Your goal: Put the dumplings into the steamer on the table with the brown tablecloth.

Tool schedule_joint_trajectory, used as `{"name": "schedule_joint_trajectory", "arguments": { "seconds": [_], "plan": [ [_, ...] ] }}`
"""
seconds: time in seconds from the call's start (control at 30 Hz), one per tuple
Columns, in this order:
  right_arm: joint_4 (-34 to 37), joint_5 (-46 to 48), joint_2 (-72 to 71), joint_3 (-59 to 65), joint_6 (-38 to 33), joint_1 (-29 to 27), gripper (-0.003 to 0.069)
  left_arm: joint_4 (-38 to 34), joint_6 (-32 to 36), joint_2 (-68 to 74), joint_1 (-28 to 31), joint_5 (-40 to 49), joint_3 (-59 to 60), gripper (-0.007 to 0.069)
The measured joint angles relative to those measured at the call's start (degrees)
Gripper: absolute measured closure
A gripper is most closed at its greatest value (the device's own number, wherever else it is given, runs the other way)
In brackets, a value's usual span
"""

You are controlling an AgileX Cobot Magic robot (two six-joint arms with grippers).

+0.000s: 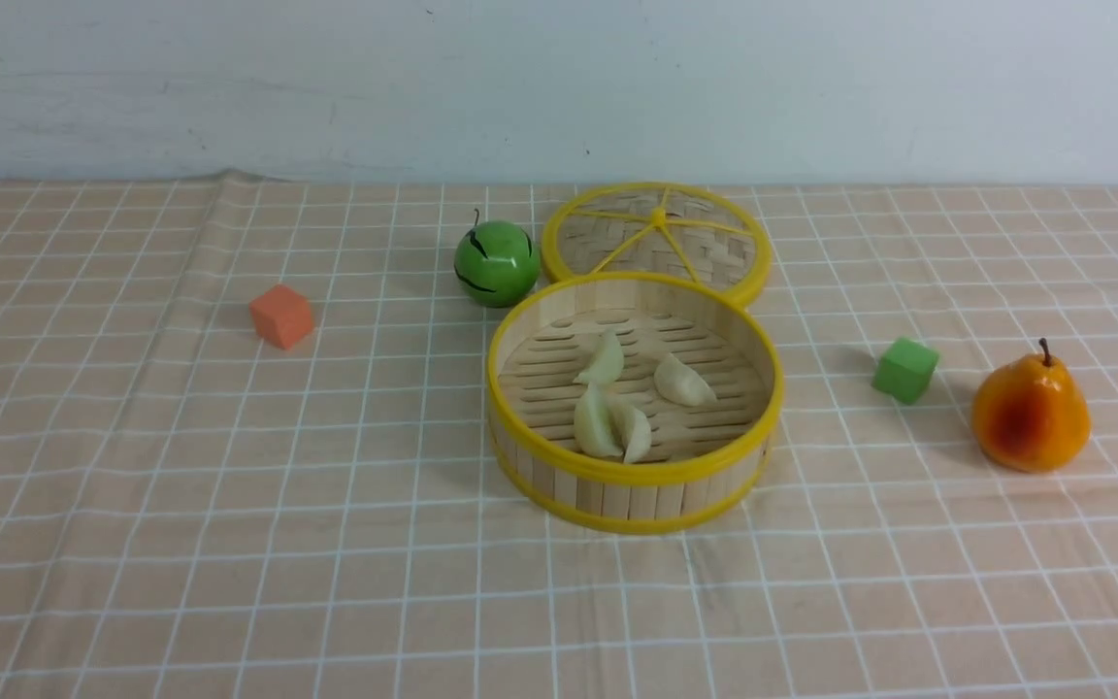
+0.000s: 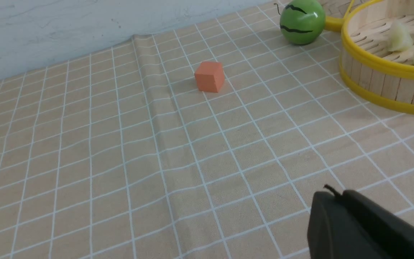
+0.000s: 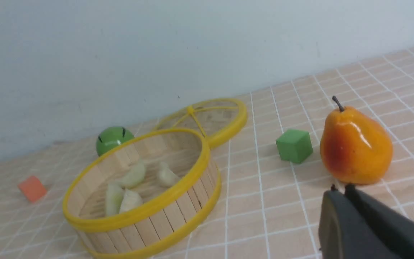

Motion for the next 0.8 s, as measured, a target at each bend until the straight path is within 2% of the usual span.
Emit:
{"name": "schedule_joint_trajectory", "arguments": {
  "seconds": [0.13,0.17,0.23,0.27,0.3,0.33,0.4,0.43,0.47,0.53,0.63,0.8],
  "plan": [
    [-0.63,0.06,-3.22,0.0,0.08,0.0,0.0654,0.0,0.0,0.0,0.0,0.0,0.0,0.0603],
    [-3.51,0.43,-3.4,0.0,1.05,0.0,0.0655,0.0,0.0,0.0,0.0,0.0,0.0,0.0603],
    [-14.79,1.99,-3.44,0.0,5.14,0.0,0.0655,0.0,0.0,0.0,0.0,0.0,0.0,0.0603],
    [-14.79,2.3,-3.44,0.0,5.79,0.0,0.0655,0.0,0.0,0.0,0.0,0.0,0.0,0.0603],
    [-26.52,4.19,-3.44,0.0,10.72,0.0,0.0654,0.0,0.0,0.0,0.0,0.0,0.0,0.0603],
    [-33.63,5.93,-3.44,0.0,16.21,0.0,0.0654,0.0,0.0,0.0,0.0,0.0,0.0,0.0601],
    [-52.67,9.84,-3.58,0.0,32.24,-0.13,0.0655,0.0,0.0,0.0,0.0,0.0,0.0,0.0596],
    [-55.84,10.22,-3.74,0.0,35.44,-0.18,0.0655,0.0,0.0,0.0,0.0,0.0,0.0,0.0596],
    [-64.66,13.14,-4.29,0.0,44.84,-0.51,0.0659,0.0,0.0,0.0,0.0,0.0,0.0,0.0595],
    [-77.85,18.24,-5.55,0.0,59.2,-0.74,0.0659,0.0,0.0,0.0,0.0,0.0,0.0,0.0594],
    [-85.05,22.4,-5.7,-0.24,68.93,-0.74,0.0659,0.0,0.0,0.0,0.0,-0.02,0.0,0.0592],
    [-86.53,23.87,-5.75,-0.55,70.69,-0.74,0.0659,0.0,0.0,0.0,0.0,-0.02,0.0,0.059]
  ]
}}
